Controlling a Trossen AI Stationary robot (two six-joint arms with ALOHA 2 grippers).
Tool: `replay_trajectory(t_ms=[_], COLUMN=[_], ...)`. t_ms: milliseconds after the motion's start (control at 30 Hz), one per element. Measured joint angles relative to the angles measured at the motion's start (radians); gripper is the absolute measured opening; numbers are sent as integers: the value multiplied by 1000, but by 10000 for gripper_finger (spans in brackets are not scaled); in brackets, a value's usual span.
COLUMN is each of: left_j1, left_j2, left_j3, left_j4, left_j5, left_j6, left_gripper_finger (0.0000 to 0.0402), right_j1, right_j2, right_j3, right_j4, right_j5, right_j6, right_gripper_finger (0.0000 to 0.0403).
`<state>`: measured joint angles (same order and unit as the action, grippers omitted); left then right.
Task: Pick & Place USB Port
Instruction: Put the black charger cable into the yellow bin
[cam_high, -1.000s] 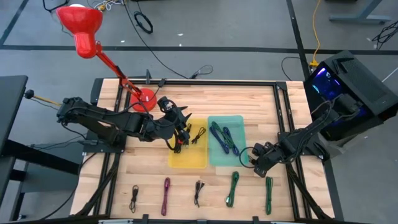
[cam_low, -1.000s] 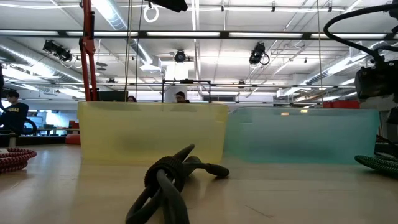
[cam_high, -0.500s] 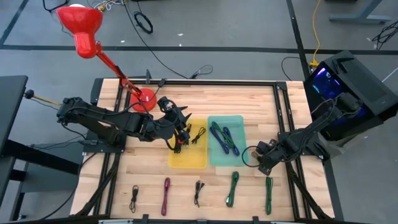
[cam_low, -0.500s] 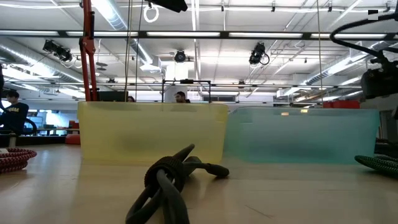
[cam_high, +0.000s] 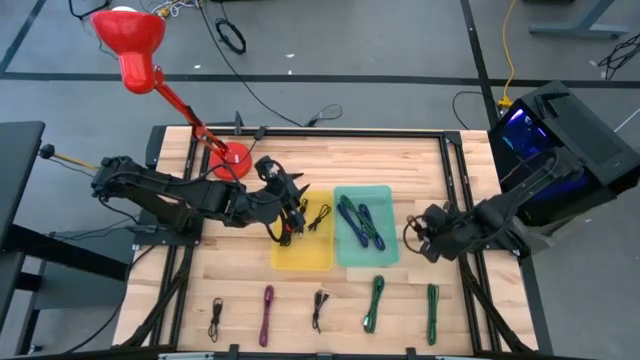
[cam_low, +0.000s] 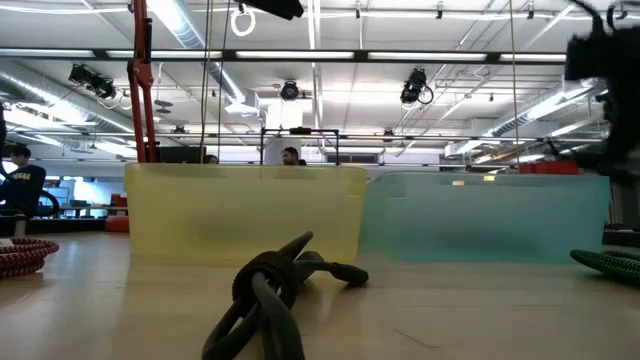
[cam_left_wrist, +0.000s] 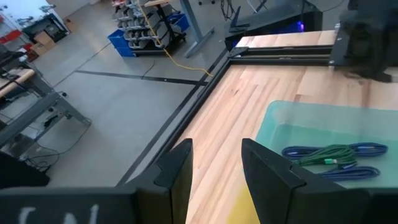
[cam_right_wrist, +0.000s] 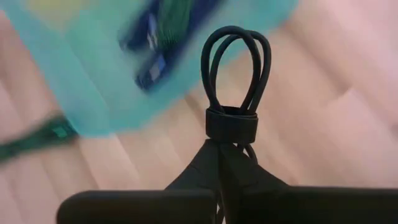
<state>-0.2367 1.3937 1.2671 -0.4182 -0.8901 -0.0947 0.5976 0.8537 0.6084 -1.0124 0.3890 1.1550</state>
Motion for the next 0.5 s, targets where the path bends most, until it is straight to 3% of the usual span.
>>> replay_trajectory(t_ms=[133,233,367,500], left_j1=[0,0,9,37], left_j2=[0,0,0,0], left_j3=[0,0,0,0], left_j4=[26,89,226,374], left_j5=[21,72,185,408], left_j6=[-21,-5,56,84], left_gripper_finger=[144,144,144,144], right_j1=[0,0,-3,-12], right_j2=[-22,-27,-22,1], right_j3=[125,210,242,242], right_j4=[-26,81,479,842], right_j5=[174,330,405,384], right_j6=[-95,-251,-651,-1010], right_gripper_finger=[0,0,0,0])
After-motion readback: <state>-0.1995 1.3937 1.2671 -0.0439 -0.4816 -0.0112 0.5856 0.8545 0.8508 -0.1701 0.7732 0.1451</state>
